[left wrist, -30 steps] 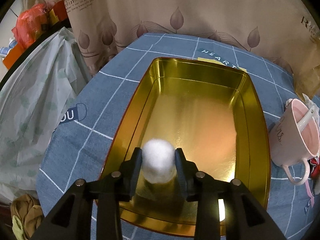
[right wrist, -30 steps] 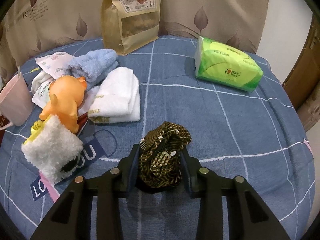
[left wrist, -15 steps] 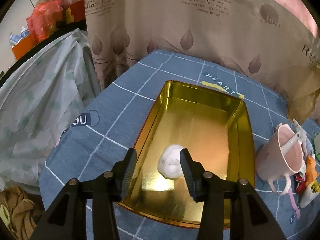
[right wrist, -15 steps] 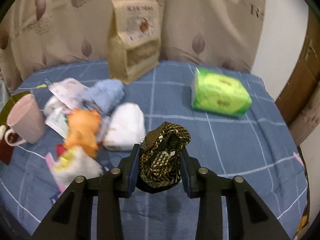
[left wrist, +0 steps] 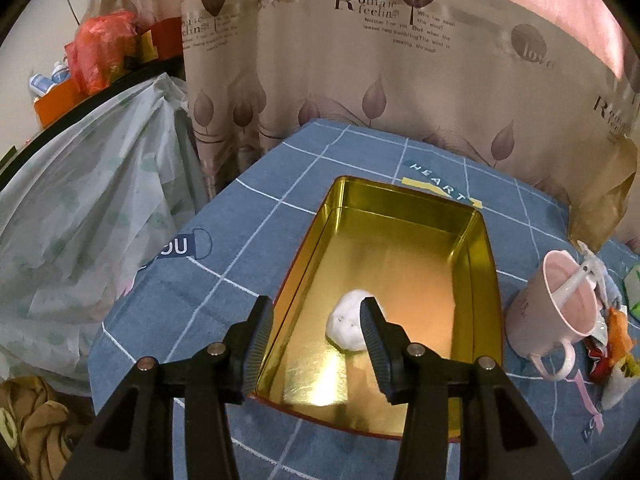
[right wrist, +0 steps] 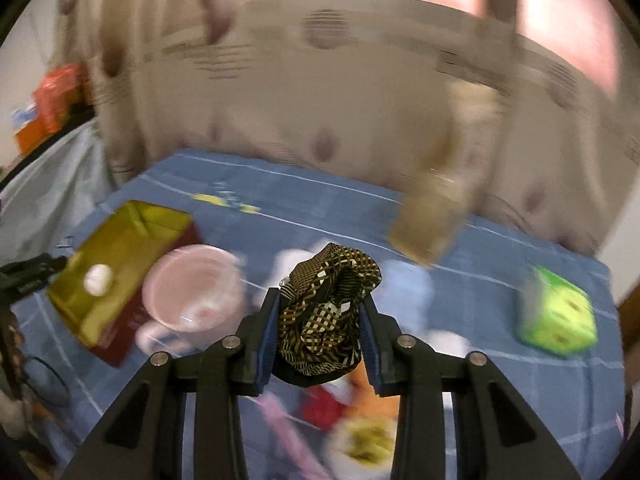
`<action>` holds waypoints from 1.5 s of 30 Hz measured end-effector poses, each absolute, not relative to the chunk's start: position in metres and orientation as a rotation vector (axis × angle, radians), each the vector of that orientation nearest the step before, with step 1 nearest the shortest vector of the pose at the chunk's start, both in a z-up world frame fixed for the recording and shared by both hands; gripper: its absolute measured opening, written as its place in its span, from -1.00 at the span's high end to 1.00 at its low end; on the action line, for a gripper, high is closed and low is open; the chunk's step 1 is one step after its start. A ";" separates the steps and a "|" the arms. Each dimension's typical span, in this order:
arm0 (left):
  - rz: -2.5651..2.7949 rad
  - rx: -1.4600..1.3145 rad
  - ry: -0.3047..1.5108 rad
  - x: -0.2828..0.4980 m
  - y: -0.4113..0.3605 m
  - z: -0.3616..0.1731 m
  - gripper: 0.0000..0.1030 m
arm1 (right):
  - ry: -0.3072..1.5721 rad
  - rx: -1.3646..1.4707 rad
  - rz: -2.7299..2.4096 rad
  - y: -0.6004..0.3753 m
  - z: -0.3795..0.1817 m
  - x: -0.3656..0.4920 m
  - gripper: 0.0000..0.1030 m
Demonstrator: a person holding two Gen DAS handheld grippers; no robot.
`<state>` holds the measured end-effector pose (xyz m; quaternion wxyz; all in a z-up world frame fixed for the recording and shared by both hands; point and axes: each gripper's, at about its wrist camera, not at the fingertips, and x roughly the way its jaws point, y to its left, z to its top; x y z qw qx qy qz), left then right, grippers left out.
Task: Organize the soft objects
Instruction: 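Carry the dark woven ball with the right gripper and release it in the tray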
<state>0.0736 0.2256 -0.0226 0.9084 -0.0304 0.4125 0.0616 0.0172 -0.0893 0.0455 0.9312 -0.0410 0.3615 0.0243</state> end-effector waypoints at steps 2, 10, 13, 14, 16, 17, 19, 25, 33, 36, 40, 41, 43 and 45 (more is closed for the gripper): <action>0.131 -0.069 0.848 0.071 0.229 -0.021 0.11 | 0.744 -0.097 0.112 -0.062 0.045 0.031 0.35; 0.172 -0.098 0.878 0.073 0.244 -0.018 0.11 | 0.793 -0.100 0.338 0.034 0.031 0.083 0.35; 0.183 -0.115 0.886 0.074 0.250 -0.017 0.10 | 0.825 -0.121 0.381 0.063 0.021 0.100 0.35; 0.190 -0.118 0.886 0.073 0.252 -0.016 0.10 | 0.840 -0.130 0.389 0.072 0.016 0.107 0.35; 0.204 -0.117 0.884 0.073 0.255 -0.015 0.10 | 0.868 -0.142 0.406 0.086 0.008 0.118 0.35; 0.209 -0.119 0.884 0.073 0.256 -0.014 0.10 | 0.886 -0.143 0.415 0.094 0.003 0.126 0.35; 0.218 -0.133 0.879 0.071 0.261 -0.012 0.10 | 0.921 -0.131 0.427 0.106 -0.008 0.138 0.35; 0.264 -0.172 0.856 0.066 0.278 -0.006 0.03 | 0.990 -0.123 0.456 0.136 -0.031 0.163 0.34; 0.288 -0.227 0.857 0.067 0.294 -0.006 0.03 | 1.050 -0.126 0.467 0.167 -0.055 0.186 0.30; 0.291 -0.237 0.859 0.068 0.297 -0.006 0.03 | 1.069 -0.138 0.460 0.172 -0.061 0.191 0.22; 0.290 -0.240 0.863 0.068 0.297 -0.007 0.03 | 1.088 -0.124 0.453 0.175 -0.065 0.198 0.15; 0.287 -0.241 0.863 0.068 0.297 -0.007 0.03 | 1.083 -0.124 0.450 0.175 -0.064 0.199 0.10; 0.287 -0.240 0.863 0.068 0.297 -0.007 0.03 | 1.074 -0.130 0.441 0.177 -0.063 0.198 -0.21; 0.285 -0.243 0.861 0.068 0.297 -0.007 0.03 | 1.062 -0.137 0.442 0.176 -0.059 0.195 -0.48</action>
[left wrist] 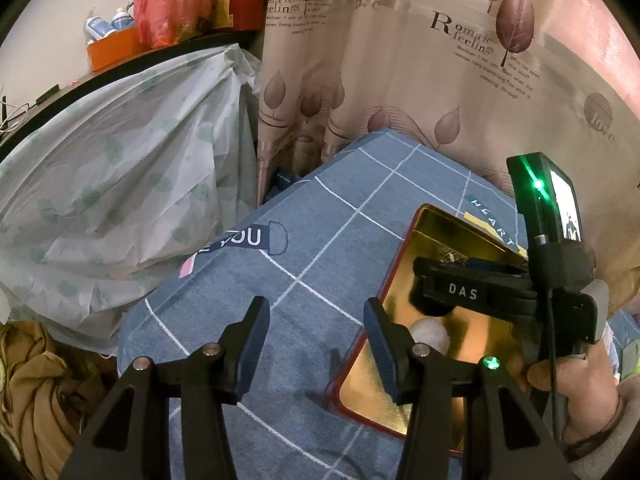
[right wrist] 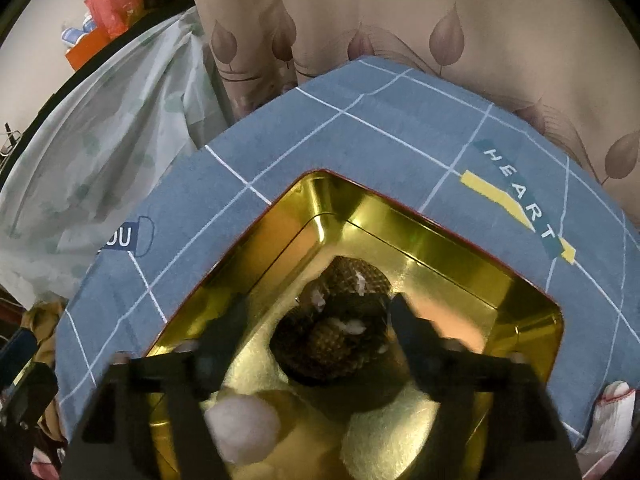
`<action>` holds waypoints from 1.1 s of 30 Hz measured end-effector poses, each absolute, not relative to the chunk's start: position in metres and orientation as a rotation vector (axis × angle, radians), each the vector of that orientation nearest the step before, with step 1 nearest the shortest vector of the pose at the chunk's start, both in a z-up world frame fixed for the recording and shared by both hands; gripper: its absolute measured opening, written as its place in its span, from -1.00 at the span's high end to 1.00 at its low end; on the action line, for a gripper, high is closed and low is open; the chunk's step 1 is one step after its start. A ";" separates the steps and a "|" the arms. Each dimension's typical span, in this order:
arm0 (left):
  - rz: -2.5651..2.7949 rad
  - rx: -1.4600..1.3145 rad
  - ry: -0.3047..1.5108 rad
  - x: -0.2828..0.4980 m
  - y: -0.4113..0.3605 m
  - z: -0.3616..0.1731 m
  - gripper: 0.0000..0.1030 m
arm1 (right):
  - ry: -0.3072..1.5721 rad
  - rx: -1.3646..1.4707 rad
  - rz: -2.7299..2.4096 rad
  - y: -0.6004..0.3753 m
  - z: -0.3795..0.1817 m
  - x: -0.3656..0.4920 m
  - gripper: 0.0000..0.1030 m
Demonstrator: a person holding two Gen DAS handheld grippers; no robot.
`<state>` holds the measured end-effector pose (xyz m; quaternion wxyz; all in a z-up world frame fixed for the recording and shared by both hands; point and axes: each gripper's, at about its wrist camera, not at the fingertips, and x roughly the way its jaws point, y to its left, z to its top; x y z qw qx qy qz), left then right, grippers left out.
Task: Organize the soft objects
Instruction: 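Carry the dark woven ball with the right gripper and release it in the tray, then grasp the white rolled towel with the right gripper while left approaches the fluffy plush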
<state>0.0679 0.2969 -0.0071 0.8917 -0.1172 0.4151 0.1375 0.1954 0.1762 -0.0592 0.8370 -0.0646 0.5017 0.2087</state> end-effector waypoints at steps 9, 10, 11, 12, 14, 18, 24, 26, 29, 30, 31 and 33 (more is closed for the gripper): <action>0.279 -0.228 0.853 0.066 0.292 -0.006 0.03 | 0.984 -0.121 0.441 0.150 -0.018 0.150 -0.49; 0.279 -0.222 0.854 0.066 0.291 -0.007 0.03 | 0.967 -0.112 0.441 0.140 -0.010 0.137 -0.49; 0.279 -0.215 0.854 0.067 0.288 -0.007 0.03 | 0.955 -0.108 0.443 0.134 -0.005 0.130 -0.49; 0.279 -0.206 0.853 0.067 0.285 -0.006 0.03 | 0.935 -0.103 0.439 0.125 0.001 0.119 -0.49; 0.274 -0.194 0.849 0.067 0.281 -0.005 0.03 | 0.901 -0.097 0.418 0.100 0.012 0.097 -0.49; 0.268 -0.170 0.845 0.067 0.274 -0.004 0.03 | 0.863 -0.090 0.346 0.051 0.023 0.068 -0.49; 0.256 -0.132 0.844 0.067 0.262 -0.003 0.03 | 0.822 -0.052 0.168 -0.041 0.036 0.041 -0.49; 0.249 -0.121 0.843 0.067 0.259 -0.004 0.03 | 0.820 -0.028 0.087 -0.078 0.036 0.036 -0.49; 0.240 -0.106 0.846 0.067 0.252 -0.005 0.03 | 0.824 0.000 -0.029 -0.127 0.033 0.031 -0.49; 0.237 -0.099 0.846 0.067 0.250 -0.005 0.03 | 0.828 0.009 -0.060 -0.140 0.031 0.030 -0.49; 0.235 -0.095 0.845 0.067 0.248 -0.004 0.03 | 0.834 0.020 -0.090 -0.154 0.028 0.030 -0.49; 0.227 -0.085 0.843 0.067 0.244 -0.004 0.03 | 0.856 0.037 -0.156 -0.180 0.020 0.028 -0.49</action>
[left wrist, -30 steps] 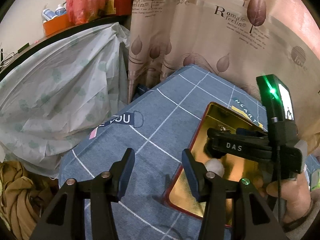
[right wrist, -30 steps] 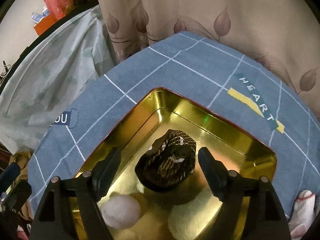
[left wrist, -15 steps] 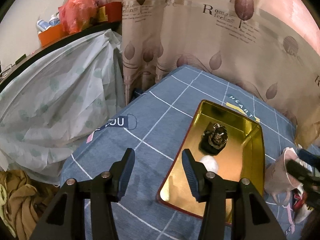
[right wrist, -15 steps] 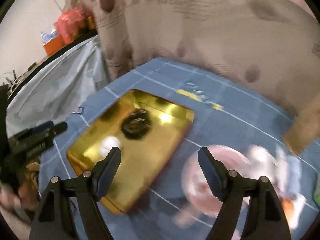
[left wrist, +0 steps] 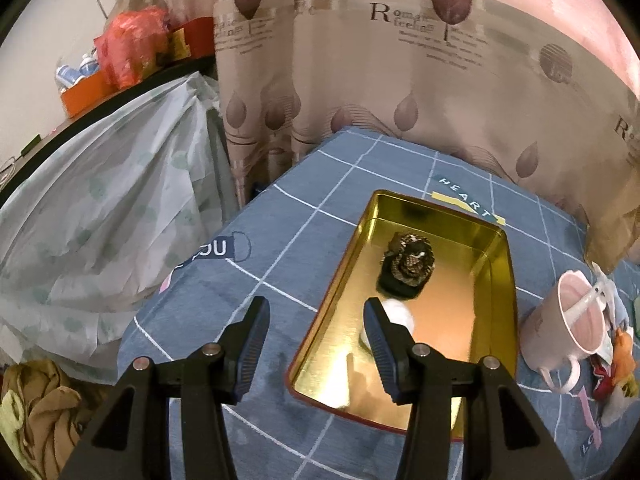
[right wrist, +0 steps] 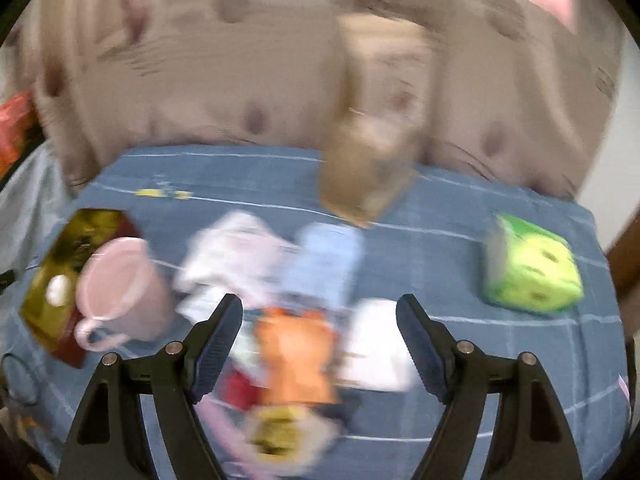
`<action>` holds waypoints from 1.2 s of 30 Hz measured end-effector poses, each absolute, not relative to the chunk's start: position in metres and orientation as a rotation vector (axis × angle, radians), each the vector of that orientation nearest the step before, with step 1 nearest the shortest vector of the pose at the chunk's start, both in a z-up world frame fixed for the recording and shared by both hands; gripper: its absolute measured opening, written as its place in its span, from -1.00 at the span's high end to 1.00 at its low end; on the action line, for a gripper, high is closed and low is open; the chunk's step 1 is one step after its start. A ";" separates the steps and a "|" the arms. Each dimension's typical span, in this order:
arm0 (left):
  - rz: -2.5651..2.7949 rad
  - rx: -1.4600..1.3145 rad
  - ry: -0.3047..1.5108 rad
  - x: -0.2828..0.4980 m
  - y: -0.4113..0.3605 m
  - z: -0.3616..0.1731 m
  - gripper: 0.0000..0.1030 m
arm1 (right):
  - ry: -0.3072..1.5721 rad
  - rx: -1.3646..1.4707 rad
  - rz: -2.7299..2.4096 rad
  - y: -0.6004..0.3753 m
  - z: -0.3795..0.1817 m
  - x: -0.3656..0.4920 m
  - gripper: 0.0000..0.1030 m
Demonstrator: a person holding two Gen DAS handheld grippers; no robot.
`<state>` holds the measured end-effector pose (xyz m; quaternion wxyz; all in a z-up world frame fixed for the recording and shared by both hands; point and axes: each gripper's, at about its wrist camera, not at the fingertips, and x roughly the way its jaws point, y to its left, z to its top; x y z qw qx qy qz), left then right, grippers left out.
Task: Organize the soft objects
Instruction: 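Grasp the white rolled towel with the right gripper while left approaches the fluffy plush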
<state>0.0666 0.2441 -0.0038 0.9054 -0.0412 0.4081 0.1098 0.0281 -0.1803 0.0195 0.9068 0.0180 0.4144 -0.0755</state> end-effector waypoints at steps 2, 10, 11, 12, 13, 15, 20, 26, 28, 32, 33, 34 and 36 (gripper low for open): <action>0.216 -0.076 0.840 0.066 0.239 -0.003 0.03 | 0.878 0.059 -0.190 -0.199 0.010 0.025 -0.49; 0.134 -0.015 0.842 0.064 0.208 -0.003 0.03 | 0.971 0.137 -0.207 -0.241 -0.033 0.025 -0.41; 0.119 -0.010 0.843 0.063 0.203 -0.003 0.03 | 0.975 0.141 -0.202 -0.243 -0.036 0.026 -0.41; 0.104 -0.007 0.844 0.063 0.199 -0.003 0.03 | 0.981 0.146 -0.196 -0.243 -0.040 0.028 -0.41; 0.088 -0.002 0.847 0.062 0.194 -0.003 0.03 | 0.983 0.148 -0.192 -0.244 -0.042 0.029 -0.41; 0.058 0.011 0.847 0.060 0.183 -0.002 0.03 | 0.989 0.153 -0.180 -0.245 -0.049 0.033 -0.41; -0.029 0.038 0.858 0.053 0.152 0.000 0.03 | 1.006 0.160 -0.161 -0.246 -0.066 0.042 -0.35; -0.140 0.070 0.874 0.045 0.108 0.000 0.03 | 0.984 0.253 -0.129 -0.257 -0.075 0.043 0.13; -0.194 0.084 0.876 0.042 0.088 0.001 0.03 | 0.974 0.259 -0.134 -0.259 -0.075 0.039 0.19; -0.289 0.113 0.887 0.036 0.052 -0.001 0.03 | 0.956 0.265 -0.166 -0.271 -0.073 0.029 0.30; -0.313 0.120 0.889 0.035 0.043 -0.003 0.03 | 0.953 0.267 -0.173 -0.275 -0.072 0.025 0.31; -0.350 0.132 0.893 0.031 0.029 -0.004 0.03 | 0.949 0.264 -0.188 -0.279 -0.071 0.021 0.33; -0.396 0.154 0.897 0.026 0.012 -0.006 0.03 | 0.940 0.235 -0.233 -0.287 -0.068 0.014 0.34</action>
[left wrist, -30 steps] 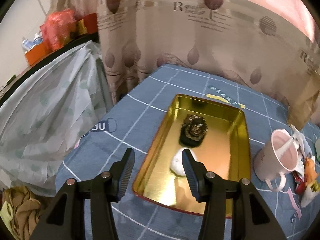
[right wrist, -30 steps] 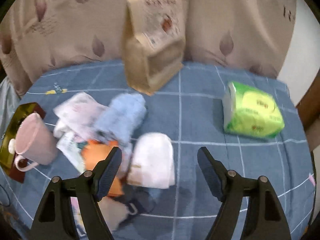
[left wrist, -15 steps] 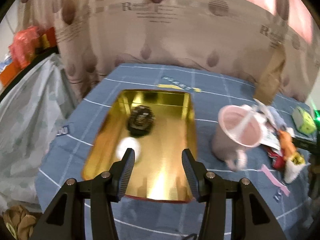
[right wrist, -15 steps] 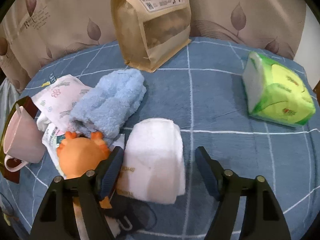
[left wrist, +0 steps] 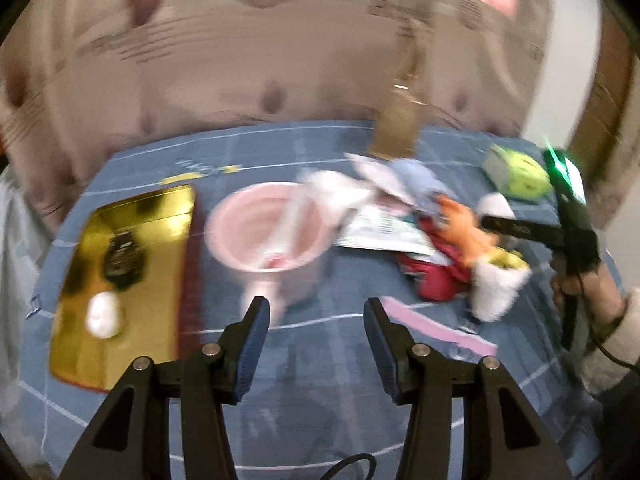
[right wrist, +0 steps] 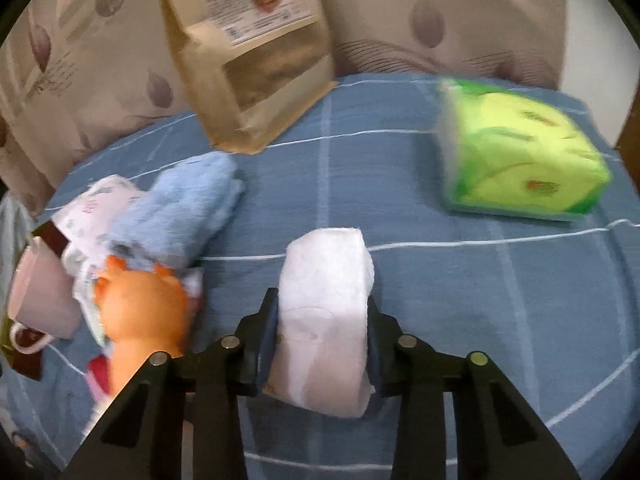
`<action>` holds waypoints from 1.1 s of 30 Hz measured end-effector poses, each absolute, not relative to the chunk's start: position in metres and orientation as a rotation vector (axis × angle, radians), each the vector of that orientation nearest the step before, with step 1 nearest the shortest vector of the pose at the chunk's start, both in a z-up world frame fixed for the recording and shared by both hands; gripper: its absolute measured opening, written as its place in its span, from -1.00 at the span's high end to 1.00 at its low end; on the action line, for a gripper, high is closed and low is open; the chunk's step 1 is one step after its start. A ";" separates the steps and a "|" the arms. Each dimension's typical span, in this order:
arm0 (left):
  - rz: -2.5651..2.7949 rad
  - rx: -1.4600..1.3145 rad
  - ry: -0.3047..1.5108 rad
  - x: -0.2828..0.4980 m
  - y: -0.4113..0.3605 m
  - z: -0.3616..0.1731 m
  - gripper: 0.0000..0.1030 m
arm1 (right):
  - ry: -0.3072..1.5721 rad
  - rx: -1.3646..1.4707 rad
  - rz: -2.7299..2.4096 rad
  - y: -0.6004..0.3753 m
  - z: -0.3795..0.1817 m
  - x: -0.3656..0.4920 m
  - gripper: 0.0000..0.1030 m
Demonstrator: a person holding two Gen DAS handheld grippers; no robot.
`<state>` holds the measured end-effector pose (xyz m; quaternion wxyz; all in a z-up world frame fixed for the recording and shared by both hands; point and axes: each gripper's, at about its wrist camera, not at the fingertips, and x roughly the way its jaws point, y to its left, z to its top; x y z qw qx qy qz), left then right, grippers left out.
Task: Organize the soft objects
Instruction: 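Grasp the white rolled towel with the right gripper while left approaches the fluffy plush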
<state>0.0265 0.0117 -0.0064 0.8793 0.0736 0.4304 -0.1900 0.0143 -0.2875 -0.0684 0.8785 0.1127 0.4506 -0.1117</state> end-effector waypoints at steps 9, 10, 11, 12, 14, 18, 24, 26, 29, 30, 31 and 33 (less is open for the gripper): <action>-0.663 0.232 0.920 -0.003 -0.072 -0.018 0.03 | 0.910 0.182 -0.334 -0.314 -0.074 -0.014 0.34; -0.690 0.241 0.924 -0.007 -0.082 -0.019 0.03 | 0.904 0.183 -0.334 -0.314 -0.076 -0.014 0.34; -0.709 0.250 0.928 -0.009 -0.088 -0.020 0.03 | 0.901 0.177 -0.331 -0.312 -0.077 -0.013 0.34; -0.726 0.266 0.933 -0.012 -0.098 -0.022 0.03 | 0.896 0.165 -0.329 -0.311 -0.078 -0.014 0.34; -0.752 0.280 0.943 -0.016 -0.111 -0.024 0.03 | 0.883 0.119 -0.333 -0.305 -0.081 -0.014 0.33; -0.785 0.288 0.989 -0.014 -0.130 -0.035 0.03 | 0.882 0.120 -0.325 -0.304 -0.080 -0.014 0.33; -0.767 0.294 1.055 0.001 -0.153 -0.056 0.03 | 0.879 0.134 -0.317 -0.304 -0.081 -0.013 0.32; -0.741 0.303 1.060 0.007 -0.159 -0.060 0.03 | 0.878 0.139 -0.314 -0.305 -0.081 -0.014 0.31; -0.709 0.290 1.076 0.018 -0.162 -0.067 0.03 | 0.876 0.146 -0.305 -0.306 -0.081 -0.014 0.29; -0.709 0.269 1.089 0.022 -0.163 -0.069 0.03 | 0.875 0.147 -0.304 -0.306 -0.081 -0.014 0.28; -0.716 0.255 1.096 0.025 -0.165 -0.071 0.04 | 0.875 0.149 -0.302 -0.306 -0.081 -0.014 0.28; -0.725 0.233 1.102 0.027 -0.164 -0.072 0.41 | 0.875 0.150 -0.298 -0.307 -0.080 -0.014 0.26</action>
